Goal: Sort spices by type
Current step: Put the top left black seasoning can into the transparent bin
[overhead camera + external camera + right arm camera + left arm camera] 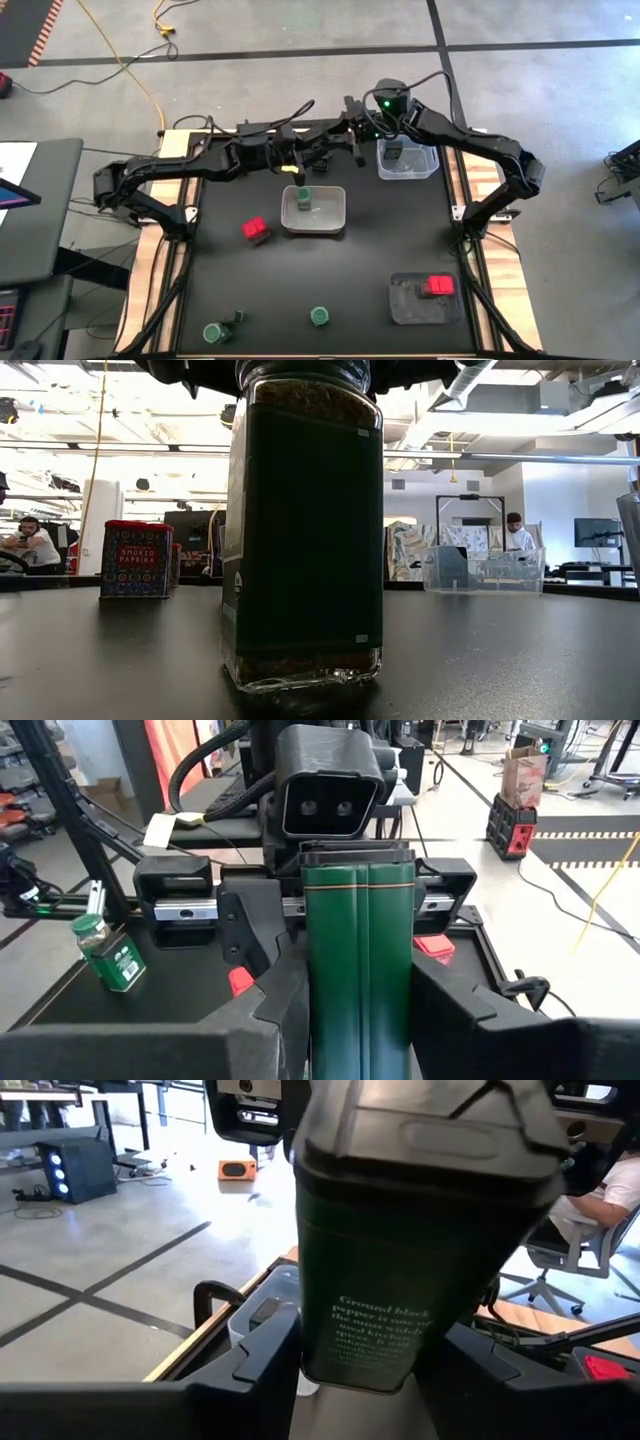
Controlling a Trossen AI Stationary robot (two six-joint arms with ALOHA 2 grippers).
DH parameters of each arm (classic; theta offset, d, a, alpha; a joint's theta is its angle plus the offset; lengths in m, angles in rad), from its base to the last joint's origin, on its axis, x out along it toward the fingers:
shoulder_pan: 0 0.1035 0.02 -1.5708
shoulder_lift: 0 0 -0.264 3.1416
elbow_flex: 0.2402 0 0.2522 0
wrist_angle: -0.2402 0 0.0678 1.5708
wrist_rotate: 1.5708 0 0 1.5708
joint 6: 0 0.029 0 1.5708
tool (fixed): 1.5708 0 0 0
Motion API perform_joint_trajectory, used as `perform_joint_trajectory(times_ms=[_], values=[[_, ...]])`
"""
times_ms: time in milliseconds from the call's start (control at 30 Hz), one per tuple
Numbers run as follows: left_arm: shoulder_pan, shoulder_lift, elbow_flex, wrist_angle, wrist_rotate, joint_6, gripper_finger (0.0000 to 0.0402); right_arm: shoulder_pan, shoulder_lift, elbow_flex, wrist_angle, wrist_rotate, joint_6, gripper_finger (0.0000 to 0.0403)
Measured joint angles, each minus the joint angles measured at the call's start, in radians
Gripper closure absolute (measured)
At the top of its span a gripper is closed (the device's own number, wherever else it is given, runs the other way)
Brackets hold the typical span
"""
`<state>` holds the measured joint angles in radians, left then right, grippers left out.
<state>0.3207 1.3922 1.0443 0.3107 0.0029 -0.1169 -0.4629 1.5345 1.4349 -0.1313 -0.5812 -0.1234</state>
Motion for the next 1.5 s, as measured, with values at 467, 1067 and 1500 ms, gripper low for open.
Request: perform_joint_trajectory(times_ms=[467,1067,1500], values=[[-0.011,-0.001,0.000,-0.006,-0.001,0.013,0.0269,0.017,0.006,0.000,0.009,0.000,0.008,0.0224],[-0.013,0.001,0.000,-0.014,-0.003,0.023,0.0268,-0.019,0.007,0.000,0.005,0.001,0.057,0.0199],[-0.012,0.001,0.000,-0.141,0.000,0.010,0.0268,-0.061,0.002,0.000,-0.078,0.001,0.071,0.0104]])
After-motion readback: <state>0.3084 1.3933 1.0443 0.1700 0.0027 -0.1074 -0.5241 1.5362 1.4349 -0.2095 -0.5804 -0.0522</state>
